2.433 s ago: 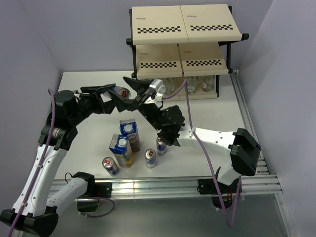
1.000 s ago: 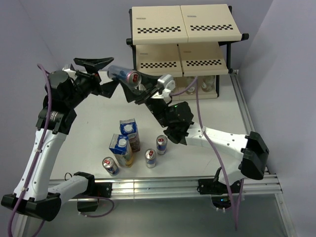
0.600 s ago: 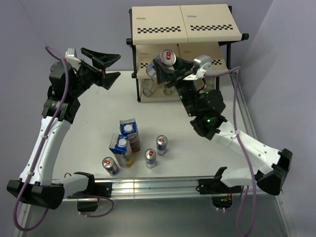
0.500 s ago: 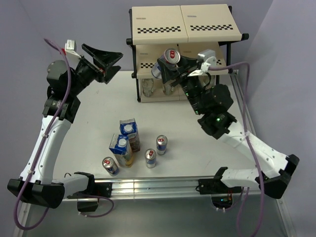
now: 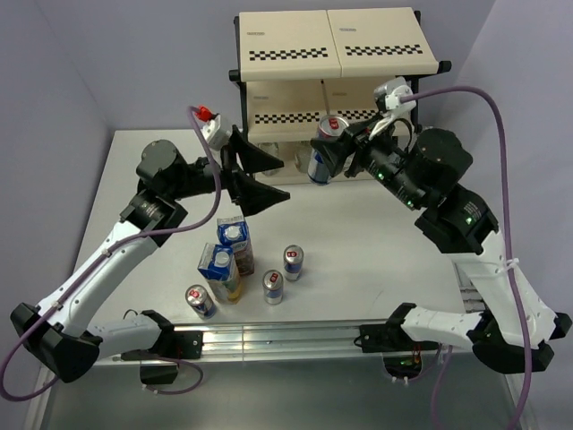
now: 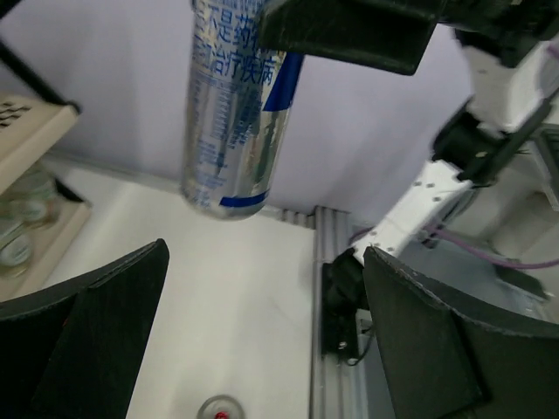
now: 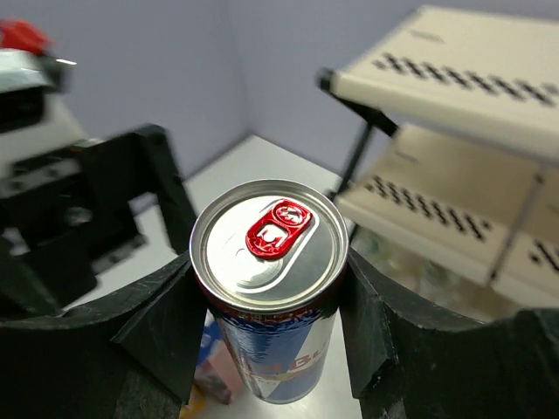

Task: Place and organize the beverage onto the shelf
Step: Place the drink on the shelf.

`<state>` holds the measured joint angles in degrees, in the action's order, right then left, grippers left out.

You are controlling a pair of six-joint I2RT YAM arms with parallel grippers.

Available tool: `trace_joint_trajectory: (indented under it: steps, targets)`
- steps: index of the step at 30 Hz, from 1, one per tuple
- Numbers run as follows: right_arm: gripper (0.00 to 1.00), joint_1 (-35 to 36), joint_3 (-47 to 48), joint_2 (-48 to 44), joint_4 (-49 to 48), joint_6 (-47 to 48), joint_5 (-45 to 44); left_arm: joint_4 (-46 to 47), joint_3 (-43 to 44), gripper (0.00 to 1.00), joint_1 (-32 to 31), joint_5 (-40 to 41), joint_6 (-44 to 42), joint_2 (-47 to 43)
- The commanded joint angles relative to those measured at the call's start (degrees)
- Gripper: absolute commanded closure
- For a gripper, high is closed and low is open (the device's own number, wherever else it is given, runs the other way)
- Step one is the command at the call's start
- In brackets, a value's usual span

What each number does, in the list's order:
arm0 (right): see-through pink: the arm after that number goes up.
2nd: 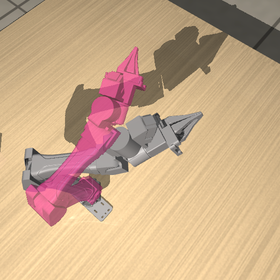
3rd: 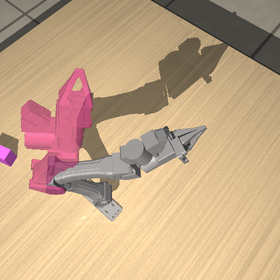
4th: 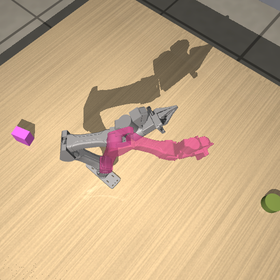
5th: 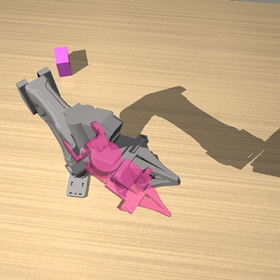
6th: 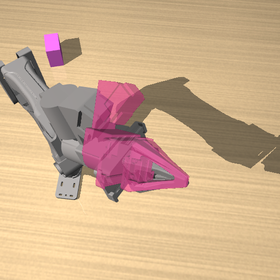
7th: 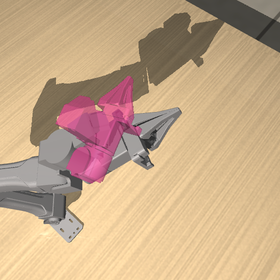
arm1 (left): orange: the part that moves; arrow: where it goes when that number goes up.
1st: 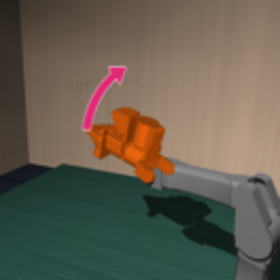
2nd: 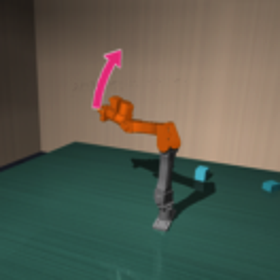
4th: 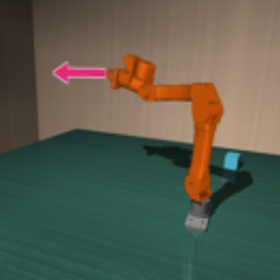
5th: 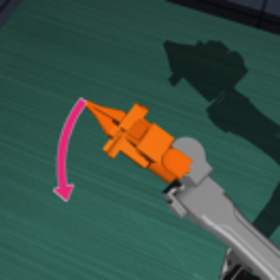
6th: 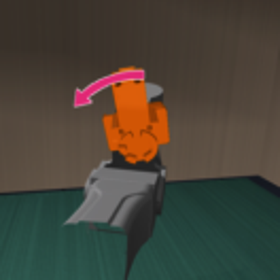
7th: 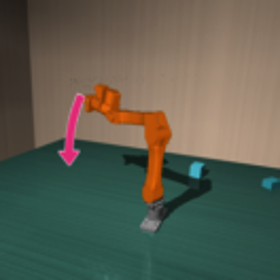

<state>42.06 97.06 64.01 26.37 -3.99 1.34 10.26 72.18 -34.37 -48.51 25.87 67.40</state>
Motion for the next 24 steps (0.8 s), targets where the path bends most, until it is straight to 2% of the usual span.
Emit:
trace_joint_trajectory:
  steps: [1,3,6,7,8,11,13,16,20,24]
  targets:
    - [1.0,-0.49,-5.28,-2.57,-0.69,0.47,-15.01,1.19,-0.47,0.0,-0.34,8.58,-7.57,-4.55]
    - [1.0,-1.02,-10.8,-3.1,-3.76,1.53,-21.98,-2.86,0.5,0.01,-0.52,18.48,-8.81,-6.74]
    - [1.0,-3.47,-18.88,-5.12,-15.18,3.28,-26.47,-9.98,1.29,0.01,-0.61,29.58,-9.35,-10.35]
    - [1.0,-4.44,-20.66,-5.47,-20.95,3.37,-27.7,-13.65,1.56,0.01,-0.61,36.4,-9.34,-11.49]
    - [1.0,-5.93,-21.98,-5.3,-23.44,6.33,-29.02,-15.95,1.82,0.01,-0.61,39.08,-9.34,-13.41]
    - [1.0,-9.01,-26.99,-4.42,-33.47,7.77,-29.47,-23.58,2.52,0.01,-0.61,48.23,-10.57,-17.28]
    - [1.0,-13.22,-29.2,-2.93,-38.2,6.98,-26.4,-26.51,1.57,0.0,-0.52,55.41,-11.71,-19.48]
    - [1.0,-18.67,-31.13,-0.56,-43.74,6.19,-23.42,-28.54,-3.07,0.01,-0.61,61.32,-13.2,-24.58]
    - [1.0,-23.6,-33.52,1.55,-51.41,6.19,-19.46,-26.0,-11.96,0.0,-0.52,68.98,-14.96,-32.92]
    - [1.0,-29.22,-30.44,7.25,-52.12,4.43,-15.68,-23.63,-18.12,0.0,-0.52,69.87,-15.94,-37.42]
